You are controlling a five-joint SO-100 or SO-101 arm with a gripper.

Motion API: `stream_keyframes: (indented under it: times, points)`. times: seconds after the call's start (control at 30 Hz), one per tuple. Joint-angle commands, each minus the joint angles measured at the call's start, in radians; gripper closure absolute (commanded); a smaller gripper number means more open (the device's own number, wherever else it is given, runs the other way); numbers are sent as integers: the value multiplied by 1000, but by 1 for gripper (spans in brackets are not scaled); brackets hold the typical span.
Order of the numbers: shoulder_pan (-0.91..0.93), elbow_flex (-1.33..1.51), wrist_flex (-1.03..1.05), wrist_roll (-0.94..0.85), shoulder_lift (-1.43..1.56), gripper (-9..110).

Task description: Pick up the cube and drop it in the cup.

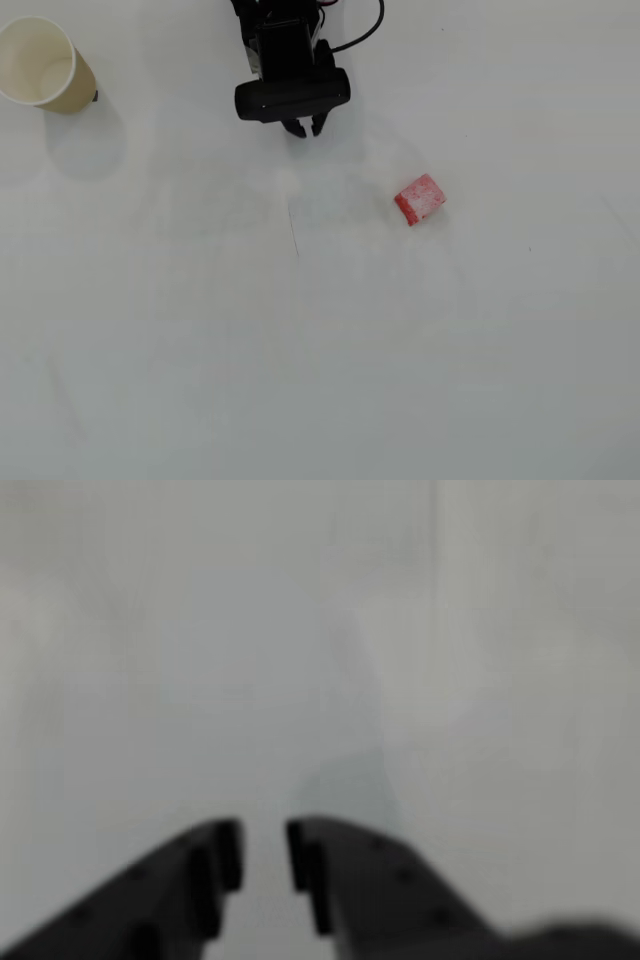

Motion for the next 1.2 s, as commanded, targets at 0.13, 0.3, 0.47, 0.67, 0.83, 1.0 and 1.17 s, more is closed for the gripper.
stream_keyframes:
  times: [0.13, 0.3, 0.47, 0.67, 0.83, 1.0, 1.17]
  points:
    - [57, 35, -380, -5, 20, 99]
    - [71, 35, -454, -5, 20, 99]
    - [78, 35, -491, -5, 20, 99]
    - [78, 35, -497, -6, 20, 99]
    - [77, 35, -499, -6, 20, 99]
    - [75, 35, -515, -6, 20, 99]
    - [72, 35, -563, -6, 20, 99]
